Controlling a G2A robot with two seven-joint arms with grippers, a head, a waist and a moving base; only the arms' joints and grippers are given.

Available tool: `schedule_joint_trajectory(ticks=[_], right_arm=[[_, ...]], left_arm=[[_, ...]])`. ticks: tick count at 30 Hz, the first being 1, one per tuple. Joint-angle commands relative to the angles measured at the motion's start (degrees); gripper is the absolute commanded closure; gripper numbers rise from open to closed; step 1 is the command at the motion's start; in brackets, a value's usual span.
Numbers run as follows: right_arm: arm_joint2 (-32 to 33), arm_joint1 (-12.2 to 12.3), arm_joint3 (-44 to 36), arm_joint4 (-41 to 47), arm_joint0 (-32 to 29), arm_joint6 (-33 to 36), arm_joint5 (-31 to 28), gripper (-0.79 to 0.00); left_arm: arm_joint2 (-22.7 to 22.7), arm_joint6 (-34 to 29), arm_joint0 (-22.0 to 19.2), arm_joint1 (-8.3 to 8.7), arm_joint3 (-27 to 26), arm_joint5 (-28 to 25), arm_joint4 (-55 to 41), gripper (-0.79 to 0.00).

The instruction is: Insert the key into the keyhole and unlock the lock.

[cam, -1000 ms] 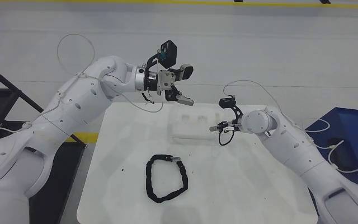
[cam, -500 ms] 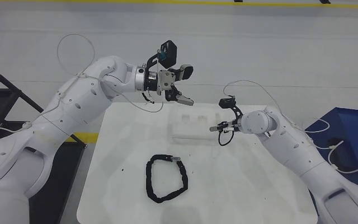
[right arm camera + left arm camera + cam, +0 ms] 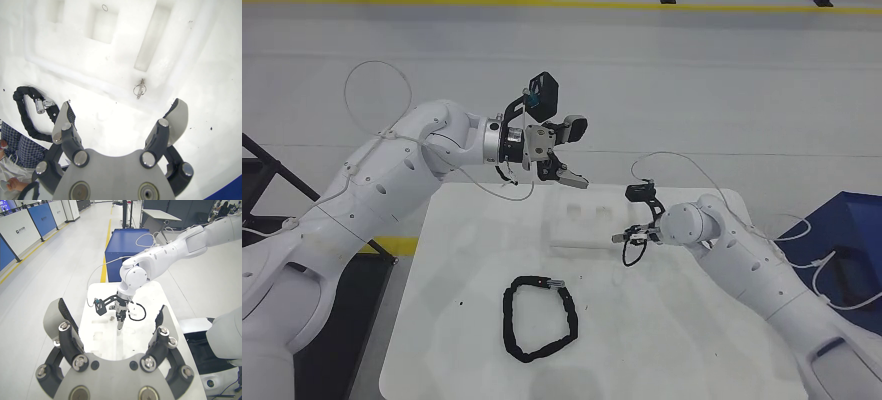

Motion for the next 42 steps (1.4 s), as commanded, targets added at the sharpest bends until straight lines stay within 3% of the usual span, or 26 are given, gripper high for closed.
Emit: schedule_joint_trajectory(ticks=[1,3,5,11,14,25,29,37,39,41,42], right_arm=[[-0.2,-0.4,0.5,0.0,0.1,-0.2,0.8,-0.674],[-0.5,-0.9,1.0,-0.4,0.2,-0.5,1.7,-0.628],[-0.8,-1.3,1.6,-0.8,0.2,-0.8,2.4,-0.529],[-1.0,-2.3,3.5,-2.2,0.6,-1.4,5.2,-0.434],[-0.8,-2.7,4.1,-2.8,0.6,-1.5,6.4,-0.336],[0.0,-3.7,6.1,-3.2,0.1,-1.7,6.8,-0.194],[-0.1,-4.3,7.2,-3.4,0.2,-1.8,6.9,-0.108],[0.3,-5.6,10.1,-3.3,0.3,-3.1,7.3,-0.120],[0.4,-5.8,10.6,-3.4,0.4,-3.4,7.2,-0.089],[0.5,-6.0,11.1,-3.6,0.5,-3.5,7.1,0.000],[0.6,-6.1,11.2,-3.7,0.6,-3.4,7.1,0.000]], left_arm=[[0.0,0.0,0.0,0.00,0.0,0.0,0.0,-0.785],[0.0,0.0,0.0,0.00,0.0,0.0,0.0,-0.785],[0.0,0.0,0.0,0.00,0.0,0.0,0.0,-0.785],[0.0,0.0,0.0,0.00,0.0,0.0,0.0,-0.785],[0.0,0.0,0.0,0.00,0.0,0.0,0.0,-0.785],[0.0,0.0,0.0,0.00,0.0,0.0,0.0,-0.785],[0.0,0.0,0.0,0.00,0.0,0.0,0.0,-0.785],[0.0,0.0,0.0,0.00,0.0,0.0,0.0,-0.785],[0.0,0.0,0.0,0.00,0.0,0.0,0.0,-0.785],[0.0,0.0,0.0,0.00,0.0,0.0,0.0,-0.785],[0.0,0.0,0.0,0.00,0.0,0.0,0.0,-0.785]])
